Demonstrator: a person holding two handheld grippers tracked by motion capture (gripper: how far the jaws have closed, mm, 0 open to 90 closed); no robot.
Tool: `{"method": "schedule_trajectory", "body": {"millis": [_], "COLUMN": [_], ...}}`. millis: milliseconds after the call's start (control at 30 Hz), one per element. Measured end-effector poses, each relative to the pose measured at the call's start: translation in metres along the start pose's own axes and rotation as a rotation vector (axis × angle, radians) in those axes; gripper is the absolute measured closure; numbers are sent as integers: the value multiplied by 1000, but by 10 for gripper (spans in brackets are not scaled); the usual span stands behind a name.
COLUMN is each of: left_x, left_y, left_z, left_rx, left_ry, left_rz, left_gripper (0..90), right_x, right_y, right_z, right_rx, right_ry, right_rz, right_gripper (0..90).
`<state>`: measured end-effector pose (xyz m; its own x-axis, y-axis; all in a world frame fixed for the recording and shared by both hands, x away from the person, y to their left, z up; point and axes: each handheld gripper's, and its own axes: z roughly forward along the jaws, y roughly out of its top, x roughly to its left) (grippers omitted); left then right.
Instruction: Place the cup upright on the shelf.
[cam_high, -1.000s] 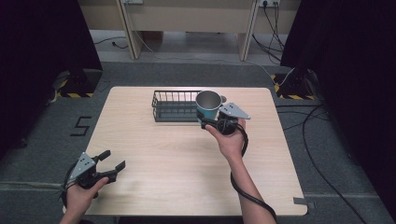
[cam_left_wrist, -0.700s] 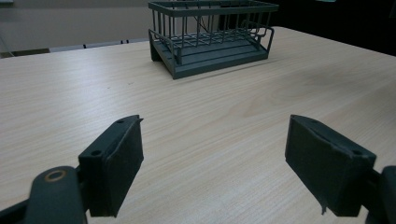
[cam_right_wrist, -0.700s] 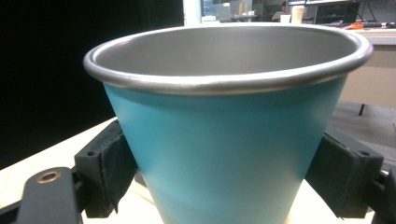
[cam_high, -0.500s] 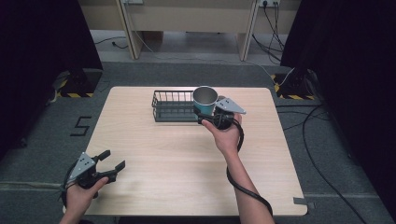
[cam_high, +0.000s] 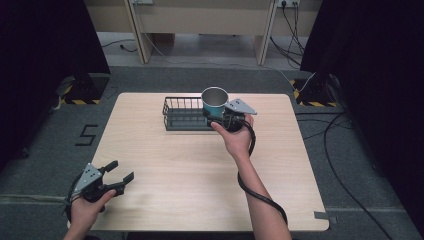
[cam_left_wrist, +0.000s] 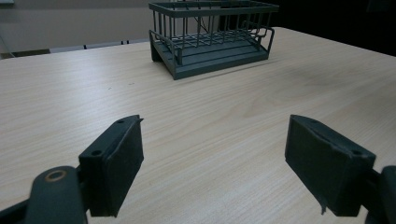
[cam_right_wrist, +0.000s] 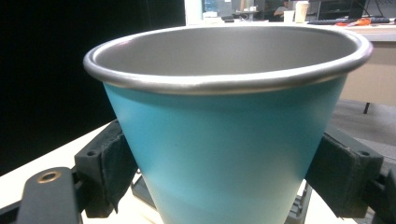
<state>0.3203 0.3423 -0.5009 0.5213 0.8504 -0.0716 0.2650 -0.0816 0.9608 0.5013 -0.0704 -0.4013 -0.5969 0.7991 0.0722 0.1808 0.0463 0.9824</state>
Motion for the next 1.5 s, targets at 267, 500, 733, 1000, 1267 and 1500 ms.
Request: {"method": "schedule_trajectory", "body": {"millis": [267, 500, 733, 1000, 1267, 1500], "left_x": [0, 0, 0, 0, 0, 0], "left_y": [0, 0, 0, 0, 0, 0], "left_z": [0, 0, 0, 0, 0, 0], "left_rx": [1, 0, 0, 1, -1, -2], "left_ry": [1, 2, 2, 1, 1, 0], "left_rz": [1, 2, 2, 2, 2, 0], "left_gripper": [188, 188, 189, 189, 190, 190], "right_x": [1, 3, 4, 4, 5, 5], "right_y": [7, 11, 13, 18, 17, 19], "right_z": [13, 22, 31, 41, 51, 58], "right_rx": [6, 8, 13, 16, 25, 28], "right_ry": [4, 4, 5, 4, 2, -5], "right_rz": [-5, 2, 9, 17, 33, 38], "right_gripper": [179, 179, 179, 179, 179, 179]}}
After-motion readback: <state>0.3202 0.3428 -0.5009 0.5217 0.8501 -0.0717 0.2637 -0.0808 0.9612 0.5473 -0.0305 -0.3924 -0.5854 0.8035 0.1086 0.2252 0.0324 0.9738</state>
